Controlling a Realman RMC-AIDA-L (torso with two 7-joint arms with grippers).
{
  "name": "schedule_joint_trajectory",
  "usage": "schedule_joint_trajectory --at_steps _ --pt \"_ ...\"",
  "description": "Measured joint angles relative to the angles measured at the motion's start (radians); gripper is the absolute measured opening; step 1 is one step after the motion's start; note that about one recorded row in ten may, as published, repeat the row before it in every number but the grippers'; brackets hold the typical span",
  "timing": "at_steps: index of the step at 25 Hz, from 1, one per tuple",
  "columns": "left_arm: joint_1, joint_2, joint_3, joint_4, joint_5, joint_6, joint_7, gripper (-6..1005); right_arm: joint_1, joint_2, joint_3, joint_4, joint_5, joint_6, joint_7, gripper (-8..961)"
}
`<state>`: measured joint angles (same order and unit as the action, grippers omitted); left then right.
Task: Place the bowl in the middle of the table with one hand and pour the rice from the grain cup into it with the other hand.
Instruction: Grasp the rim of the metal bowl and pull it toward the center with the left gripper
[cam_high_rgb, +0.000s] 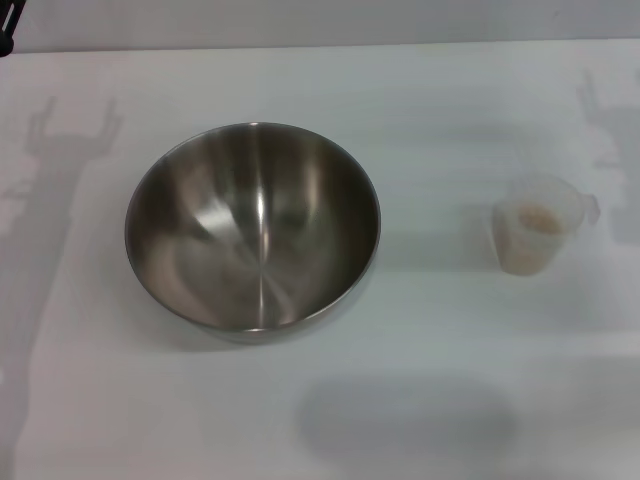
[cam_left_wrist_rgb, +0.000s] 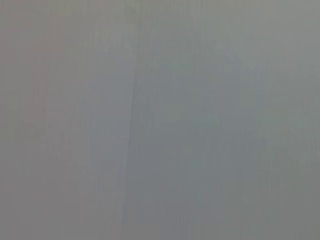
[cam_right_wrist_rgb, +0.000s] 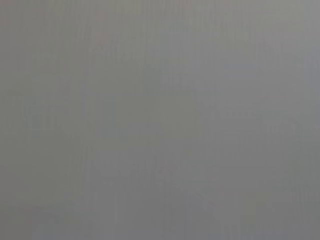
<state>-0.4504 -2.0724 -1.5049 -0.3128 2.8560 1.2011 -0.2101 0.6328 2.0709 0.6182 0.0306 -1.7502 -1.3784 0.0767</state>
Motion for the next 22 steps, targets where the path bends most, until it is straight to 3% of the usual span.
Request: schedule_joint_trajectory --at_steps 18,22 --pt "0.003 -0.002 0.006 -0.006 0.000 0.003 0.000 828 -0.011 0.000 0.002 -0.014 0.000 0.000 0.000 710" --pt "0.007 0.004 0.004 -0.068 0.000 -0.067 -0.012 827 -0.011 -0.001 0.002 -0.022 0.000 0.001 0.000 710"
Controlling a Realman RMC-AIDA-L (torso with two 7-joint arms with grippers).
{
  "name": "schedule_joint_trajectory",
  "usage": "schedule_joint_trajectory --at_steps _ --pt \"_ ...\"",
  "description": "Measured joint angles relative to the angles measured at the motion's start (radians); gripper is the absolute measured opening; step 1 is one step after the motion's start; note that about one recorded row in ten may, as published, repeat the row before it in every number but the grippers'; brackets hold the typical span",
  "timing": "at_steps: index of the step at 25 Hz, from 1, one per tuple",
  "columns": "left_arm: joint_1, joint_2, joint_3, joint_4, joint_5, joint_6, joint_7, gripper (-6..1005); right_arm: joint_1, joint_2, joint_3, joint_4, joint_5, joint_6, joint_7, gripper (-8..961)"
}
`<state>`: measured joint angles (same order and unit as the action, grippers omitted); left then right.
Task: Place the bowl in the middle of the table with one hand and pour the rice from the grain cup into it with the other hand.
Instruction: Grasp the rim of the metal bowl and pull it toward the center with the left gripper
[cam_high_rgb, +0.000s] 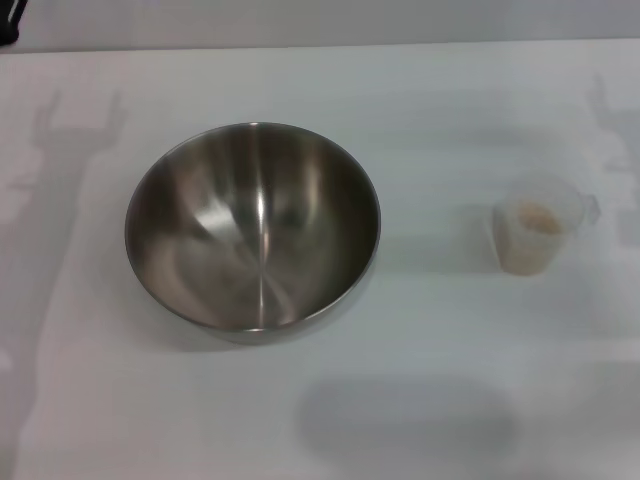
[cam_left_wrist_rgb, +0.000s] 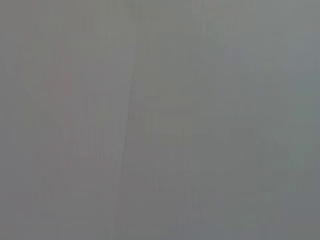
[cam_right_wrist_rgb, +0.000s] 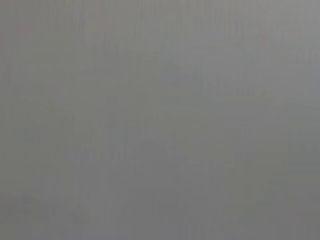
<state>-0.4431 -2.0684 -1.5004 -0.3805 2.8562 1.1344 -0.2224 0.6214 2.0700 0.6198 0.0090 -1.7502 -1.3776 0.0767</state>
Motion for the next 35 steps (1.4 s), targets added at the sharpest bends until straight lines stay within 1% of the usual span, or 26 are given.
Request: schedule_joint_trajectory --at_steps 2,3,4,5,6,8,9,10,11,14,15,16,17,18,19,20,21,23,25,27,31,33,34,35 --pt "0.019 0.005 -0.005 -0.105 0.001 -0.109 -0.014 827 0.000 -0.001 0.000 -0.002 0.000 0.000 0.000 710" --pt "0.033 0.009 -0.011 -0.193 0.003 -0.201 -0.019 827 0.000 -0.001 0.000 -0.002 0.000 0.000 0.000 710" --pt "0.050 0.018 -0.033 -0.371 0.009 -0.429 -0.023 827 0.000 -0.002 0.000 -0.002 0.000 0.000 0.000 710" --pt "0.050 0.018 -0.033 -0.371 0.009 -0.429 -0.023 827 0.000 -0.002 0.000 -0.002 0.000 0.000 0.000 710" --pt "0.052 0.021 -0.055 -0.468 0.010 -0.560 -0.022 827 0.000 -0.003 0.000 -0.003 0.000 0.000 0.000 710" --pt "0.050 0.025 -0.089 -0.611 0.017 -0.779 -0.023 827 0.003 -0.004 0.000 -0.003 0.000 0.000 0.000 710" --pt "0.046 0.028 -0.118 -0.742 0.018 -1.000 -0.025 827 0.004 -0.004 0.000 -0.003 0.000 0.000 0.000 710" --pt "0.046 0.028 -0.118 -0.742 0.018 -1.000 -0.025 827 0.004 -0.004 0.000 -0.003 0.000 0.000 0.000 710" --pt "0.042 0.030 -0.131 -0.804 0.018 -1.099 -0.025 827 0.005 -0.004 0.000 -0.003 0.000 0.000 0.002 710" --pt "0.021 0.032 -0.168 -0.971 0.015 -1.429 0.007 826 0.007 -0.004 0.000 0.000 0.000 0.000 0.006 710" --pt "0.007 0.032 -0.188 -1.034 0.010 -1.562 0.036 826 0.007 -0.004 0.000 0.000 0.000 0.000 0.006 710" --pt "-0.004 0.030 -0.206 -1.071 0.000 -1.656 0.069 826 0.007 -0.004 0.000 0.001 0.000 0.000 0.006 710" --pt "-0.016 0.027 -0.229 -1.110 -0.023 -1.760 0.121 826 0.008 -0.004 0.000 0.001 0.000 0.000 0.006 710" --pt "-0.025 0.024 -0.247 -1.136 -0.045 -1.832 0.160 826 0.009 -0.004 0.000 0.002 0.000 0.000 0.007 710" --pt "-0.049 0.016 -0.300 -1.178 -0.123 -2.007 0.288 826 0.010 -0.004 0.000 0.003 0.000 0.000 0.007 710" --pt "-0.049 0.016 -0.300 -1.178 -0.123 -2.007 0.288 826 0.010 -0.004 0.000 0.003 0.000 0.000 0.007 710" --pt "-0.065 0.013 -0.331 -1.191 -0.164 -2.098 0.355 826 0.010 -0.004 0.000 0.003 0.000 0.000 0.007 710" --pt "-0.088 0.010 -0.371 -1.198 -0.211 -2.232 0.434 826 0.010 -0.004 0.000 0.002 0.000 -0.006 0.008 710" --pt "-0.112 0.010 -0.402 -1.199 -0.225 -2.374 0.482 825 0.009 -0.004 0.000 0.001 0.000 -0.016 0.008 710" --pt "-0.121 0.010 -0.417 -1.194 -0.217 -2.463 0.500 825 0.008 -0.004 0.000 0.000 0.000 -0.022 0.008 710" --pt "-0.123 0.012 -0.425 -1.177 -0.209 -2.551 0.517 825 0.006 -0.004 0.000 -0.001 0.000 -0.024 0.009 710" --pt "-0.123 0.012 -0.426 -1.170 -0.209 -2.568 0.523 825 0.007 -0.004 0.000 -0.001 0.000 -0.024 0.009 710" --pt "-0.124 0.013 -0.426 -1.148 -0.205 -2.605 0.535 825 0.008 -0.004 0.000 -0.001 0.000 -0.025 0.007 710" --pt "-0.124 0.013 -0.426 -1.148 -0.205 -2.605 0.535 825 0.008 -0.004 0.000 -0.001 0.000 -0.025 0.007 710"
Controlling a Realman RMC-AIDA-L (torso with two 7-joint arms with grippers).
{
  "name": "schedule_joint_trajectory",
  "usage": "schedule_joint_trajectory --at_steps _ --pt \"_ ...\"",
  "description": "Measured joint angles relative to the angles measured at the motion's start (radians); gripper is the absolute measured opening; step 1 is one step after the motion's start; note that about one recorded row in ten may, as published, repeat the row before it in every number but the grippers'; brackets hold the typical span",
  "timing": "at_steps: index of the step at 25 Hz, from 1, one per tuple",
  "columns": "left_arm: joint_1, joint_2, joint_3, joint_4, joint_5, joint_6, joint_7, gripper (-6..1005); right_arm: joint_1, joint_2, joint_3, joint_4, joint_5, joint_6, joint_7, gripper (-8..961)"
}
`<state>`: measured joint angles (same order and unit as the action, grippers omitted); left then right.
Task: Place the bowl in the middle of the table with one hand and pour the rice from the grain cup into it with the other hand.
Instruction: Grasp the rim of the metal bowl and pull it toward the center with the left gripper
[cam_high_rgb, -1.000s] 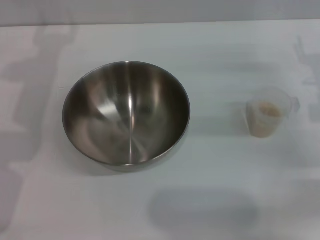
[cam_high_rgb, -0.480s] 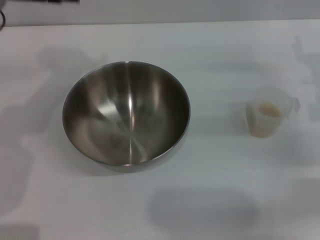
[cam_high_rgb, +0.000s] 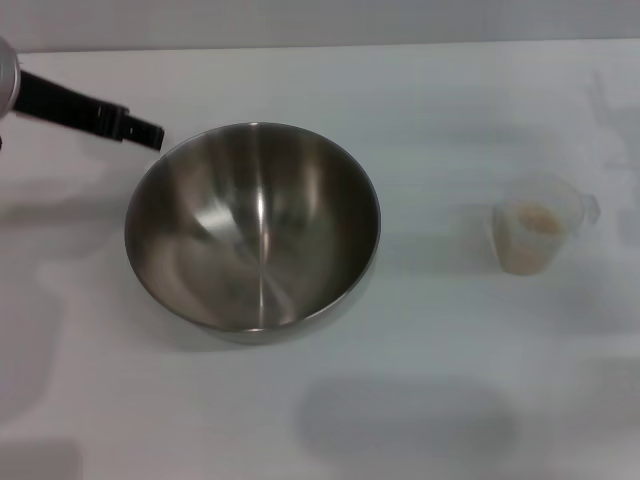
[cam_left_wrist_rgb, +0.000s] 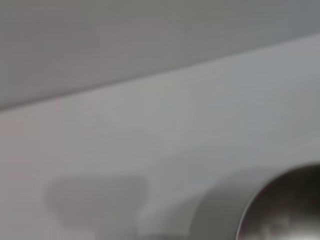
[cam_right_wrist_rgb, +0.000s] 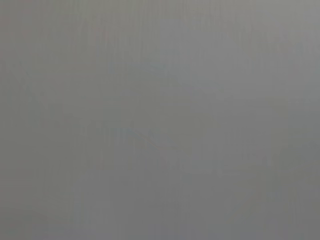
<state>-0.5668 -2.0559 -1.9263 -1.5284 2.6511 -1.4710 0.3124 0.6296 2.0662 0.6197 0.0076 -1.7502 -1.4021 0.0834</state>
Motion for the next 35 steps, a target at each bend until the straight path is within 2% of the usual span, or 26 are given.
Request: schedule_joint_trajectory --at_steps 7,12,14,23,34,35 --pt "-0.014 0.000 0.007 0.080 0.038 -0.041 0.015 824 -0.003 0.000 0.000 0.000 0.000 0.000 -0.005 710" --pt "-0.028 -0.001 0.007 0.124 0.039 -0.040 0.026 824 -0.006 0.000 0.000 0.000 0.000 0.000 -0.005 710" --pt "-0.046 -0.002 0.005 0.193 0.028 -0.028 0.043 824 -0.007 0.000 0.000 0.000 0.000 0.000 -0.006 709" --pt "-0.075 -0.004 0.008 0.270 0.028 -0.008 0.063 823 -0.009 0.000 0.000 -0.001 0.000 0.000 -0.006 709" --pt "-0.085 -0.006 0.001 0.301 0.026 0.018 0.097 675 -0.009 0.000 0.000 -0.002 0.000 0.000 0.001 709" --pt "-0.088 -0.006 0.002 0.303 0.026 0.017 0.097 631 -0.009 0.000 0.000 -0.002 0.000 0.000 0.001 709"
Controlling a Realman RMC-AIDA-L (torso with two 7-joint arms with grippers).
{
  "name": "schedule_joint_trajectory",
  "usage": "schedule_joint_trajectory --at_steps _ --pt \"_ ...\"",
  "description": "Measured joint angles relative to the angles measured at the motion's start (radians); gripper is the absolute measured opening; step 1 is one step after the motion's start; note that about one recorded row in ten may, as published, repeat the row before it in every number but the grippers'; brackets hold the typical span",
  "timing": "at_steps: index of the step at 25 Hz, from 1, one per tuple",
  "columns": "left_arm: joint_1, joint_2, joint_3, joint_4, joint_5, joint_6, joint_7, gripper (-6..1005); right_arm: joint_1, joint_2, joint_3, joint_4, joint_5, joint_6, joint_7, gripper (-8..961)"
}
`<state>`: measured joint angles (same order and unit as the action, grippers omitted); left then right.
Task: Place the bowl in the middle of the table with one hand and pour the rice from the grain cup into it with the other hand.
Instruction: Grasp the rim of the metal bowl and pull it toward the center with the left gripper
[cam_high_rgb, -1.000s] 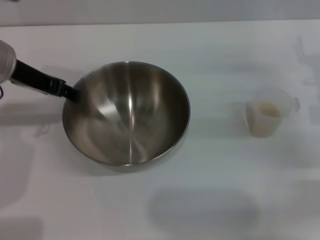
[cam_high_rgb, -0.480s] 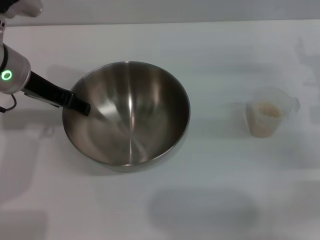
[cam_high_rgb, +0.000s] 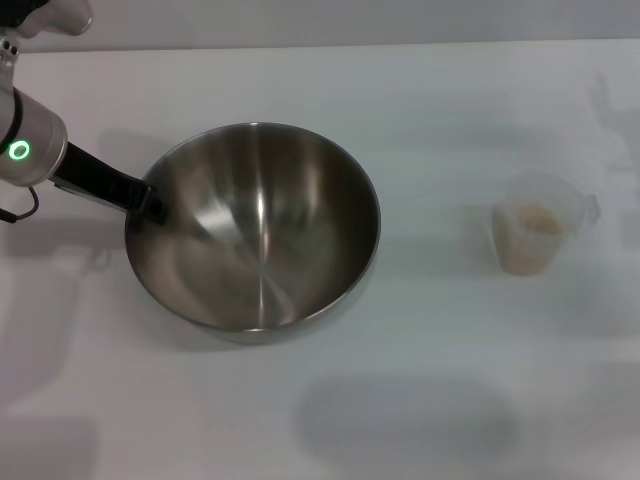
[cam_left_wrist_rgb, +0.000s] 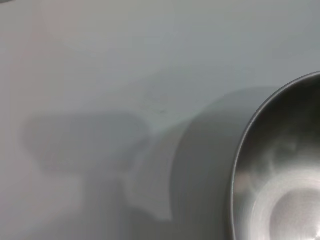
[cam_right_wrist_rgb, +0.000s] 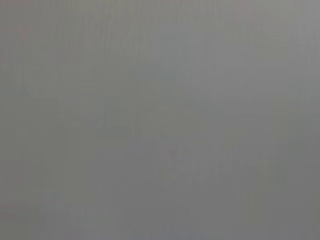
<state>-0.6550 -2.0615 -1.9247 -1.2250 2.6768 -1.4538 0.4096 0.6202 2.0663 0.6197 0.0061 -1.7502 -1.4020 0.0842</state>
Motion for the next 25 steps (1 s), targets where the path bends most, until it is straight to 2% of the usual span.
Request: schedule_joint_trajectory --at_steps 6,7,12,16,21,25 --pt "-0.005 0.001 -0.001 0.007 0.000 -0.004 0.007 367 -0.002 0.000 0.000 0.000 0.000 0.000 0.001 709" --pt "-0.006 0.001 -0.001 0.008 0.000 -0.004 0.007 201 -0.003 0.000 0.000 0.000 0.000 0.000 0.001 709" --pt "-0.009 0.000 -0.005 0.023 -0.004 -0.001 0.007 66 -0.005 0.000 0.000 0.000 0.000 0.000 0.001 709" --pt "-0.011 0.000 -0.057 0.028 -0.033 0.004 0.007 58 -0.006 0.000 0.000 0.000 0.000 0.000 0.002 709" --pt "-0.012 0.005 -0.181 0.029 -0.138 -0.001 0.042 48 -0.008 0.000 0.000 0.000 0.000 0.000 0.002 709" --pt "-0.012 0.007 -0.219 0.029 -0.223 -0.005 0.062 43 -0.011 0.000 0.000 0.000 0.000 0.000 0.002 709"
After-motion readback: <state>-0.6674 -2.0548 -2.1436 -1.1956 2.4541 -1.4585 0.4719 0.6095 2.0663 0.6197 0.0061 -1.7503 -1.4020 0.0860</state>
